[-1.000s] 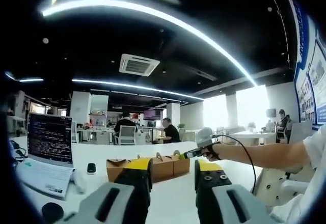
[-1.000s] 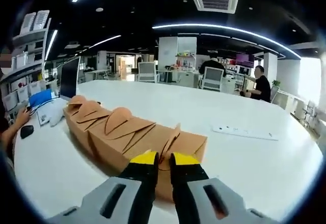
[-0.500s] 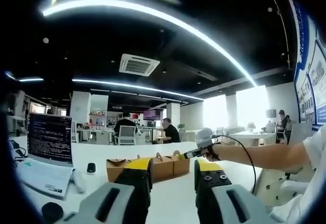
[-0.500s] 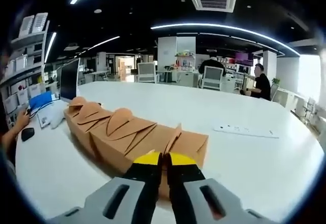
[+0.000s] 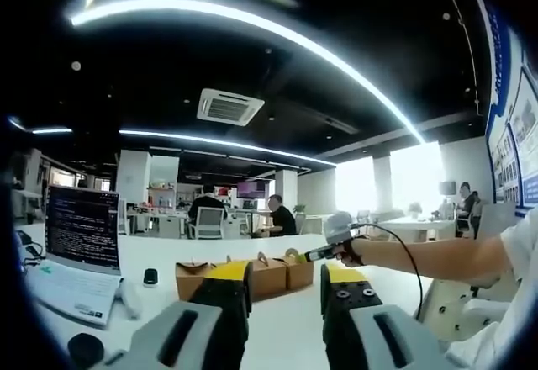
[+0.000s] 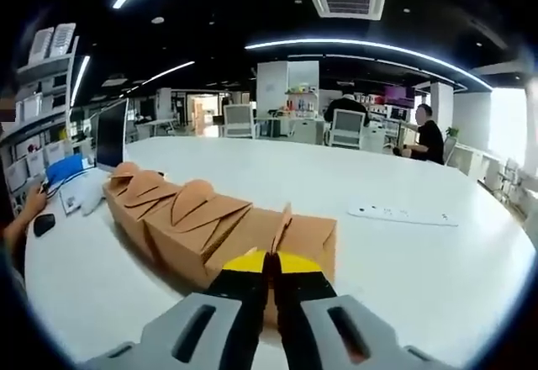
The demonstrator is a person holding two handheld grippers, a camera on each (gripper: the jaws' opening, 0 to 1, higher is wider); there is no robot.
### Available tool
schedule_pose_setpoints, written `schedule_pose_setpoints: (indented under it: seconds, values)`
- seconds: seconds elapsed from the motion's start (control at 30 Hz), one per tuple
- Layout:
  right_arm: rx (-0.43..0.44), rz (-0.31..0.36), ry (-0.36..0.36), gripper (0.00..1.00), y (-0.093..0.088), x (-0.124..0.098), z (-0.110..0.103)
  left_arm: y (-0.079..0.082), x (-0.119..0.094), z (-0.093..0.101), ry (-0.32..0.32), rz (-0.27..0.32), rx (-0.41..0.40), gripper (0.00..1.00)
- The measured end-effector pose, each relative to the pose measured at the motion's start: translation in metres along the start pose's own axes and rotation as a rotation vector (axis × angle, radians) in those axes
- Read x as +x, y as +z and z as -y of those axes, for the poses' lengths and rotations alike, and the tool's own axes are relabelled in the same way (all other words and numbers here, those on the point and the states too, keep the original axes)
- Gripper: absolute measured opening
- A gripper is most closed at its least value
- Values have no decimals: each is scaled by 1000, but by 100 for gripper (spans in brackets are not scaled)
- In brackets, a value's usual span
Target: Pick up one paper box from the group, open the paper box, and remove the item inside
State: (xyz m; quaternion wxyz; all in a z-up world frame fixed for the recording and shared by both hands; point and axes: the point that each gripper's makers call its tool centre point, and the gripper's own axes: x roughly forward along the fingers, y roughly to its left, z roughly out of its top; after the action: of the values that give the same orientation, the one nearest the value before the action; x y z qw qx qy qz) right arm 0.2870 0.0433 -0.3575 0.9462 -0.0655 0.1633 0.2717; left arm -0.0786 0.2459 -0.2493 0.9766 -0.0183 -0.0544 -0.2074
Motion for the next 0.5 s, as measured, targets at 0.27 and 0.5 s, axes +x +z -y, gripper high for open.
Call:
schedule_pose_setpoints:
  seconds: [0.27,0.5]
  values:
    - [-2,2,-8,4,-2,-6,2,-1,0,2,-4,-1,0,34]
    - [13,5,-3,3,-3,-11,-1,0,0,2,-5,1,-4,34]
